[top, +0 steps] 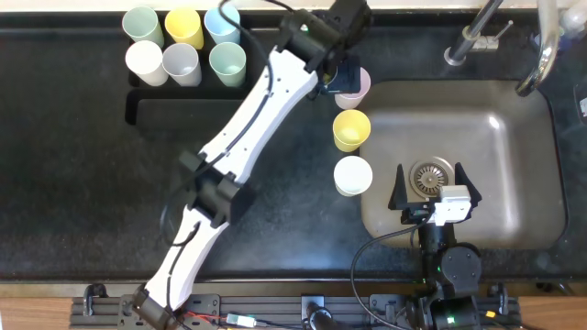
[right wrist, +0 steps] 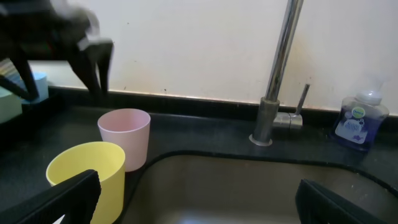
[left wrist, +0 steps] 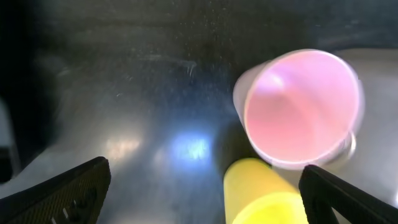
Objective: Store Cups
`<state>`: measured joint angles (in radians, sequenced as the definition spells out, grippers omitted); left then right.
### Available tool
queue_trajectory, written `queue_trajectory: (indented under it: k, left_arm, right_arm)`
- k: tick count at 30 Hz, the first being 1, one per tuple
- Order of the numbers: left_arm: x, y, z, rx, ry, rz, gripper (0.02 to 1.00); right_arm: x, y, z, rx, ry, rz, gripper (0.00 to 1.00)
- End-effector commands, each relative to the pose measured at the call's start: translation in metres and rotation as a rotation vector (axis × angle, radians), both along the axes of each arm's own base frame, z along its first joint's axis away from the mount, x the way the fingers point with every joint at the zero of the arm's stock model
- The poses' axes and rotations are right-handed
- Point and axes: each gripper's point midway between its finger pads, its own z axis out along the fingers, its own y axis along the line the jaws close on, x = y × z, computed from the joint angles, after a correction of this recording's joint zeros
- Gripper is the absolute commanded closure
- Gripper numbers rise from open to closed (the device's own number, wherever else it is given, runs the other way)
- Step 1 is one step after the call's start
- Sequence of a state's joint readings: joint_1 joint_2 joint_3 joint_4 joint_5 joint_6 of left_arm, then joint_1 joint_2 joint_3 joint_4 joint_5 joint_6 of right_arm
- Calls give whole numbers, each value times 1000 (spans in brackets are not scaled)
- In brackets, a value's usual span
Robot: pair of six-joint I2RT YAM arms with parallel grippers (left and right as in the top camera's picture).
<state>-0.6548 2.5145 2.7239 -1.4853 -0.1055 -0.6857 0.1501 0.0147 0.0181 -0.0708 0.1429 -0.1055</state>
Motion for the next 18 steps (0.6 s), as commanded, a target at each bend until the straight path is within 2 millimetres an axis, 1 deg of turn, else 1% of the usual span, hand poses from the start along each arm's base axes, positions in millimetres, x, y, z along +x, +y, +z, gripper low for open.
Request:
queue_trajectory:
  k: [1, 6, 8, 11, 13, 15, 17, 18]
  left_arm:
    - [13, -10, -11, -26, -25, 24, 34]
    - [23, -18, -28, -31, -35, 25, 84]
    - [25, -18, -32, -27, -37, 26, 154]
    - [25, -18, -33, -26, -36, 26, 351]
    - [25, -19, -34, -31, -33, 24, 520]
    - [24, -21, -34, -39, -30, 20, 656]
    - [24, -23, -33, -47, -30, 14, 761]
    - [24, -25, -33, -51, -32, 10, 787]
  right_arm:
    - [0, -3, -2, 1, -5, -14, 5]
    - [0, -3, -2, 1, -5, -14, 3]
    - [0, -3, -2, 1, -5, -14, 5]
    - [0, -3, -2, 1, -5, -14, 3]
    - [0, -3, -2, 1, -5, -14, 3]
    - [0, -3, -2, 1, -5, -14, 3]
    - [0, -3, -2, 1, -5, -14, 5]
    - [0, -3, -2, 1, -5, -14, 5]
